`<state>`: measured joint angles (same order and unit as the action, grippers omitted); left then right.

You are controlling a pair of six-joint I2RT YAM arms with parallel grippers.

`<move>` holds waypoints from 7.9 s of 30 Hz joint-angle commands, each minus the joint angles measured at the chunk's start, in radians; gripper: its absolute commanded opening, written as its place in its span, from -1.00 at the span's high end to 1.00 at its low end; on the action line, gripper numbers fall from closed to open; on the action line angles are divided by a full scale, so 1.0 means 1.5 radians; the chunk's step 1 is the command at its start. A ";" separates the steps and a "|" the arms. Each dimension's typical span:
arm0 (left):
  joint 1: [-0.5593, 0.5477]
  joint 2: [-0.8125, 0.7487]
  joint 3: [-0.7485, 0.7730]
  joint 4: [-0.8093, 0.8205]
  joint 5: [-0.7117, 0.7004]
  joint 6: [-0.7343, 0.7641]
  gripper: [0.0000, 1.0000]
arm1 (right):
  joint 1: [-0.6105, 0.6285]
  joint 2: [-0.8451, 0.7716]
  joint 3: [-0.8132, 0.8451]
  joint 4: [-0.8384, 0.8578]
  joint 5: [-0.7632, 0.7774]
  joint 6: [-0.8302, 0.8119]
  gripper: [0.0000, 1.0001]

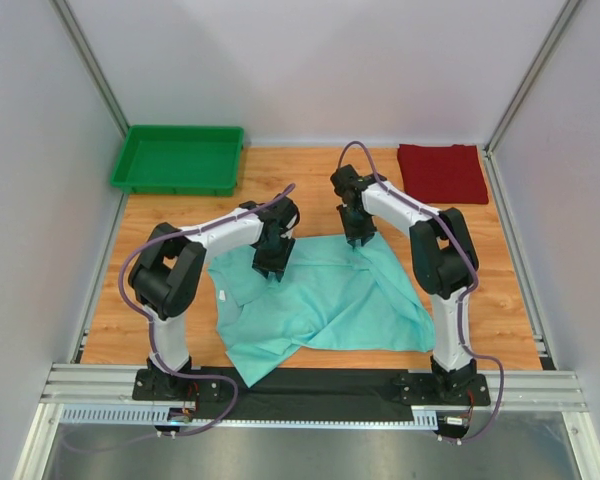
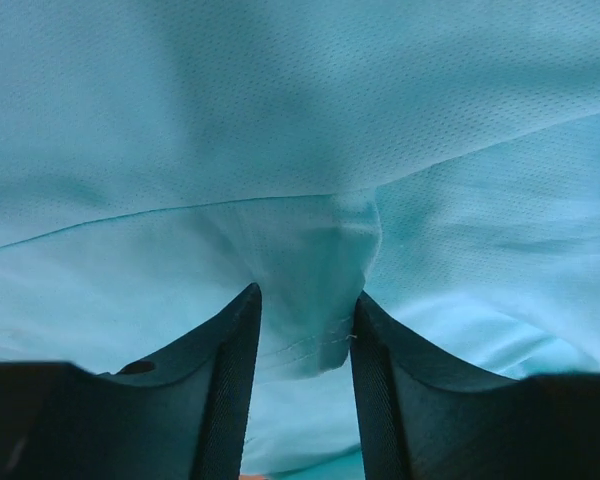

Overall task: Fold and stack the t-shirts
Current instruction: Flatten the tshirt out

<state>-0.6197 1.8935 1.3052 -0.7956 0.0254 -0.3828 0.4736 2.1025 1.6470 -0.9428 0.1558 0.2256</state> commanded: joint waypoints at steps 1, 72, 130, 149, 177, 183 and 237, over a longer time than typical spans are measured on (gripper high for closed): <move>-0.001 -0.014 0.023 -0.003 -0.009 0.022 0.07 | 0.001 0.008 0.034 -0.011 0.020 -0.008 0.44; 0.087 -0.205 -0.014 -0.083 -0.122 -0.080 -0.81 | -0.131 -0.278 -0.260 0.037 -0.186 0.076 -0.22; 0.122 -0.400 -0.338 0.177 0.111 -0.245 -0.33 | -0.187 -0.511 -0.452 0.067 -0.146 0.164 -0.13; 0.206 -0.243 -0.357 0.099 0.071 -0.341 -0.15 | -0.110 -0.368 -0.448 0.056 -0.106 0.267 0.55; 0.236 -0.476 -0.341 -0.013 0.080 -0.217 -0.17 | -0.235 -0.583 -0.468 0.052 -0.074 0.240 0.15; 0.219 -0.376 -0.277 0.117 0.170 -0.201 -0.13 | -0.176 -0.413 -0.415 0.192 -0.213 0.285 -0.02; 0.167 -0.117 -0.207 0.212 0.203 -0.144 0.08 | -0.135 -0.161 -0.223 0.156 -0.095 0.301 0.20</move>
<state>-0.3653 1.7481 1.0012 -0.4538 0.3416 -0.6312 0.2615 1.8484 1.3228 -0.7353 -0.0074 0.7017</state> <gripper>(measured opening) 0.456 0.397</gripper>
